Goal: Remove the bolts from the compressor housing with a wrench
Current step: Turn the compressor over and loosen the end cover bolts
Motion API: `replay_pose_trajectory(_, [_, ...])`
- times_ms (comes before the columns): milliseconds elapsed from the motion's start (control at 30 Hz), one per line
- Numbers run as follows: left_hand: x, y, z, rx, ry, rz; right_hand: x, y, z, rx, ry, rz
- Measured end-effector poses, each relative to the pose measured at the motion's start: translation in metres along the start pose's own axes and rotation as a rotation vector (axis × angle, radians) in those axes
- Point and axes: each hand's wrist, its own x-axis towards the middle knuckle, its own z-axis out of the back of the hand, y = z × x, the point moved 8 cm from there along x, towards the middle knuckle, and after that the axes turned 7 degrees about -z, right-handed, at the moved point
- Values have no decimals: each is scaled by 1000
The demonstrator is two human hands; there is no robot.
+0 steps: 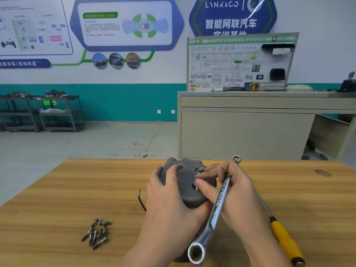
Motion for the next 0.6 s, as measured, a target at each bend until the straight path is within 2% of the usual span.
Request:
replay_pose_trajectory(433, [-1,1,0,16,-6,-13,0,0,-2,-1,57,14])
replay_pose_trajectory(600, [0,2,-1,9,15,10,0,-4,-2,-27,15,-2])
